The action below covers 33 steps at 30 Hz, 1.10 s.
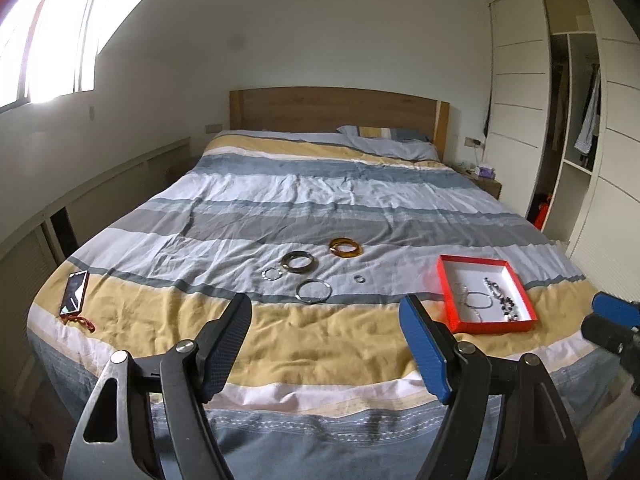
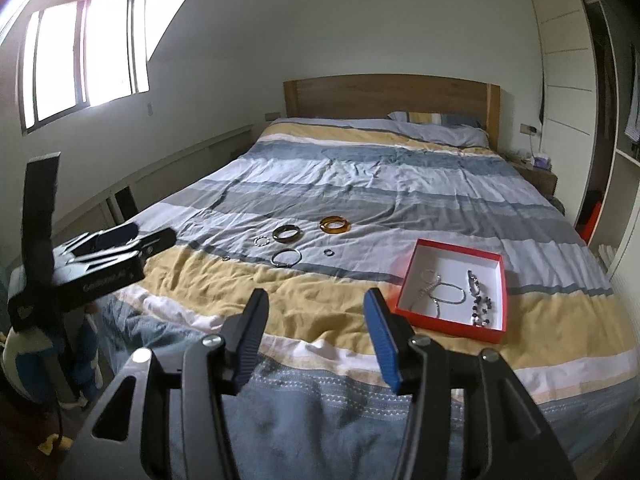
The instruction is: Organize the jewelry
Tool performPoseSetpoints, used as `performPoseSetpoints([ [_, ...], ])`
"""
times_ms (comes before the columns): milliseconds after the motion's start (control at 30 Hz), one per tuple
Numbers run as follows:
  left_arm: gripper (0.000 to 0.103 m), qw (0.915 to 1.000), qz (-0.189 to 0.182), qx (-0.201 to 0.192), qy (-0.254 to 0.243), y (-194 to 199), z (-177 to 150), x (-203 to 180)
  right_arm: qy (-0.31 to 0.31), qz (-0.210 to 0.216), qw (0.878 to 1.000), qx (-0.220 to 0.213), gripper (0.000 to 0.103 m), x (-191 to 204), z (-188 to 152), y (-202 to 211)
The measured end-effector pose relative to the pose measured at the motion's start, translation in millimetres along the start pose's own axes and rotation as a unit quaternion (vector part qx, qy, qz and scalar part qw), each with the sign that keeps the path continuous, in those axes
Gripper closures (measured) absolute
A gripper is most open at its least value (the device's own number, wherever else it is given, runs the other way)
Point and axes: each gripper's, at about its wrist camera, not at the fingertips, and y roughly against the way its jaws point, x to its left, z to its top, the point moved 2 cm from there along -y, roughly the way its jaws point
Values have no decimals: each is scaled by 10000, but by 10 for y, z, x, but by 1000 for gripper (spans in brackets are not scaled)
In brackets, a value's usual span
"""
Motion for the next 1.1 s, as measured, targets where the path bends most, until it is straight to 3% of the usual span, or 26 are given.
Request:
performPoseSetpoints([
  [267,21,9984,449,271,186,-197,-33,553,-82,42,9997,243,54,-30,102,-344],
  [533,19,9937,752,708,442,-667,-165,1226,-92,178,9975,673,54,-71,125,-1006],
  [833,21,9876,697,1322,477,-1662,-377,1443,-170,146,9948,996,54,-218,196,-2012],
  [933,26,9851,660,1519,453,-2037,-439,1469,-132,151,9930,1165,54,-244,207,-2422],
  [1100,27,9827,665,1643,540,-2464,-458,1525,-106,176,9905,1358,54,-259,196,-2979],
])
